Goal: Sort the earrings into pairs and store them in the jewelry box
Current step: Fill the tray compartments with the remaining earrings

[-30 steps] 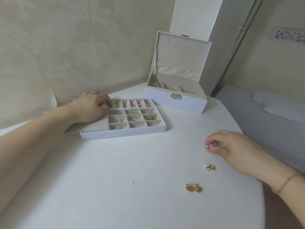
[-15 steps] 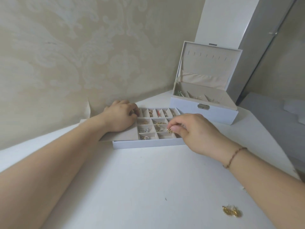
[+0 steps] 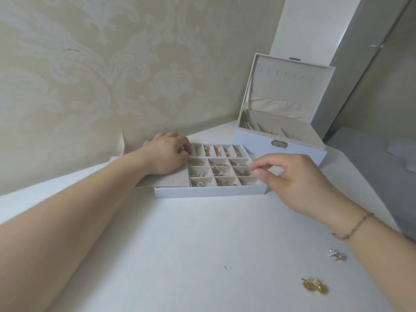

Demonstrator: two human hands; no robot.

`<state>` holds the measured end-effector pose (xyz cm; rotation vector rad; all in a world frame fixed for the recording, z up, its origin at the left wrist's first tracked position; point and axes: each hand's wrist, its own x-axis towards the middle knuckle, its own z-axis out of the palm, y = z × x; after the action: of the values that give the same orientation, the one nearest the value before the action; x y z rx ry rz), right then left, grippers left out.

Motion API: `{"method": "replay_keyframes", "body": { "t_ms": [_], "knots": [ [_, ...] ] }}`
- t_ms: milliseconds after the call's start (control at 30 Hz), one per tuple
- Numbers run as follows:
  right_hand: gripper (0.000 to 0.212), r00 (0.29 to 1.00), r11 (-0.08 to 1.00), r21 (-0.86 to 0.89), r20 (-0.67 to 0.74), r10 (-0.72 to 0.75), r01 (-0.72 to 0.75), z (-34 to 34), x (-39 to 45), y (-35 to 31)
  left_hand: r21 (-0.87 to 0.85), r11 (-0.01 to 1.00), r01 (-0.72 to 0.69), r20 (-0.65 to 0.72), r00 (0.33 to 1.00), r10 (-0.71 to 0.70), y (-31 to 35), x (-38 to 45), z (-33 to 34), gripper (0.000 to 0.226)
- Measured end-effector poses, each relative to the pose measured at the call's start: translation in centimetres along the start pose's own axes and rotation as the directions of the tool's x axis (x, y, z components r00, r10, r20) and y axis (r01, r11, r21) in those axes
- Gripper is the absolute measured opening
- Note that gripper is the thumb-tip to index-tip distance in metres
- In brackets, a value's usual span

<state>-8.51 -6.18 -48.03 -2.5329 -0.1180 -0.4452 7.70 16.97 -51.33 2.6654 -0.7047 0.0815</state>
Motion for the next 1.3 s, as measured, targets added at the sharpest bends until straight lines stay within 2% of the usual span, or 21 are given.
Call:
{"method": "replay_keyframes", "body": {
  "t_ms": [100,233,300,367,500,633,700,767,900,1000,1100,1300],
  "knots": [
    [0.011,0.997,0.999,0.042,-0.067,0.031,-0.028,-3.0,-2.7,1.2,0.002,1.000,-0.006,-0.007,1.000,0.006,-0.2,0.1,0.1,0.027],
    [0.021,0.988,0.991,-0.047,-0.099,0.117,-0.122,-5.8,-6.9,4.1,0.005,1.000,-0.010,-0.006,1.000,0.010,-0.3,0.2,0.1,0.026],
    [0.031,0.987,0.980,-0.122,-0.047,0.156,-0.160,-6.4,-9.3,5.3,0.003,1.000,-0.015,-0.004,1.000,0.015,-0.5,0.3,0.1,0.026],
    [0.036,0.989,0.963,-0.234,0.025,0.144,-0.134,-6.4,-11.6,6.0,-0.004,1.000,-0.019,0.007,1.000,0.019,-0.6,0.4,0.1,0.025],
    [0.019,0.988,0.953,-0.284,0.076,0.135,-0.109,-6.1,-14.2,6.1,0.001,0.999,-0.032,0.017,0.999,0.032,-0.7,0.5,0.2,0.029],
    [0.024,0.990,0.950,-0.301,0.074,0.117,-0.089,-5.4,-14.7,5.9,0.009,1.000,-0.030,0.027,0.999,0.030,-0.9,0.6,0.3,0.030],
    [0.013,0.990,0.932,-0.351,0.073,0.124,-0.091,-4.9,-14.5,5.6,0.004,0.999,-0.032,0.026,0.999,0.032,-0.9,0.7,0.3,0.033],
    [0.012,0.989,0.926,-0.365,0.075,0.128,-0.092,-4.5,-14.2,5.5,0.002,1.000,-0.026,0.026,0.999,0.026,-0.8,0.7,0.3,0.029],
    [0.015,0.985,0.937,-0.331,0.083,0.149,-0.114,-4.3,-13.7,5.5,0.001,1.000,-0.028,0.030,0.999,0.028,-0.8,0.6,0.2,0.033],
    [0.024,0.985,0.977,-0.155,0.068,0.156,-0.144,-4.2,-13.8,5.4,-0.015,1.000,-0.024,0.028,0.999,0.025,-0.7,0.5,0.2,0.034],
    [0.029,0.985,0.986,-0.055,0.070,0.159,-0.156,-4.1,-13.9,5.3,-0.010,1.000,-0.025,0.022,0.999,0.025,-0.6,0.5,0.2,0.034],
    [0.028,0.989,0.993,-0.038,0.087,0.119,-0.116,-3.9,-13.3,4.5,-0.003,1.000,-0.018,0.018,1.000,0.018,-0.6,0.5,0.3,0.037]
  ]
}}
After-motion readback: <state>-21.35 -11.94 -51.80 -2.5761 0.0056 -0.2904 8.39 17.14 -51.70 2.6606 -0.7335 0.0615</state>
